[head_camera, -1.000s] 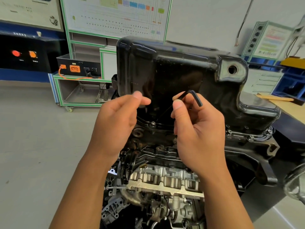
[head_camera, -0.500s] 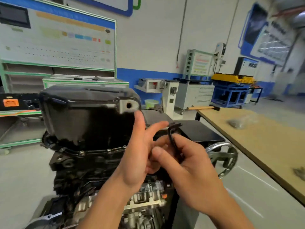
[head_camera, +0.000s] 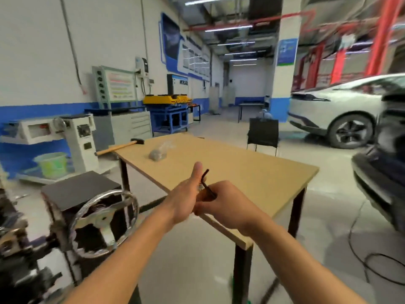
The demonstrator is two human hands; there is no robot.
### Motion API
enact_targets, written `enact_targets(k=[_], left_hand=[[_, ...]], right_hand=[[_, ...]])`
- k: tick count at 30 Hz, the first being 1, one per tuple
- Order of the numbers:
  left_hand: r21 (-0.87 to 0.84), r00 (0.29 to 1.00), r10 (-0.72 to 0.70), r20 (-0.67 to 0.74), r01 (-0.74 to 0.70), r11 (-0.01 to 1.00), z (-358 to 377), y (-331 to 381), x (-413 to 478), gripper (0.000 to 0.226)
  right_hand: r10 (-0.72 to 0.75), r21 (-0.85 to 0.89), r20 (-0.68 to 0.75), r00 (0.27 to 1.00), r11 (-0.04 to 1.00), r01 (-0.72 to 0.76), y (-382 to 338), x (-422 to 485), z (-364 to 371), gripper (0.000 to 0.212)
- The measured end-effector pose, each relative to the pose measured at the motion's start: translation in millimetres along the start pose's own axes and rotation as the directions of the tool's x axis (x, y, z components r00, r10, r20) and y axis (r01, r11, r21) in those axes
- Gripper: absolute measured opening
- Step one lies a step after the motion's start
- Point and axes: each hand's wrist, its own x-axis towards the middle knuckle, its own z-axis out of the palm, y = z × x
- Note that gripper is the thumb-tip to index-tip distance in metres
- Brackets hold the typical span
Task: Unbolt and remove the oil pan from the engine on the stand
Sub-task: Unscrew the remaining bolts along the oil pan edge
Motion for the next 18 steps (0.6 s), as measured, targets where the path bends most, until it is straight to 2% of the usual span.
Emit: enact_targets(k=[3,5,7,9,11,12,14,18], left_hand=[[0.182,0.997,-0.06,0.048,0.05,0.982,45.4,-8.2,35.9,0.101],[0.277,0.993,-0.091,0.081,0.065,0.959,64.7,-17.4,54.9,0.098],[0.268,0.991,-0.086,0.104,0.055,0.962,72.0,-29.7,73.8,0.094],[0.203,0.996,-0.062,0.066,0.047,0.978,71.5,-46.2,91.9,0.074],[0.286,1.0,-0.022,-0.008,0.023,0.958,68.1,-70.7,107.1,0.048],[0.387,1.0,0.006,-0.023,0.003,0.922,66.6,-84.4,113.6,0.038],[0.52,0.998,0.057,-0.021,-0.038,0.854,67.0,-105.1,124.6,0.035],[0.573,0.991,0.091,-0.099,-0.018,0.819,74.8,-112.1,146.1,0.03]], right_hand=[[0.09,0.007,-0.065,0.994,0.996,-0.09,52.4,0.4,-11.4,0.026],[0.084,-0.03,-0.107,0.991,0.996,-0.088,80.0,5.1,-10.6,0.02],[0.091,-0.06,-0.143,0.986,0.993,-0.1,102.6,17.0,-11.8,0.014],[0.141,-0.072,-0.191,0.971,0.985,-0.157,122.7,33.4,-18.4,0.02],[0.212,-0.142,-0.219,0.952,0.959,-0.247,143.7,49.7,-26.6,0.02],[0.251,-0.191,-0.211,0.945,0.937,-0.292,154.3,57.1,-30.0,0.013],[0.311,-0.234,-0.184,0.932,0.907,-0.349,170.0,69.3,-36.5,0.011],[0.35,-0.217,-0.107,0.931,0.905,-0.365,184.1,93.8,-47.8,0.008]])
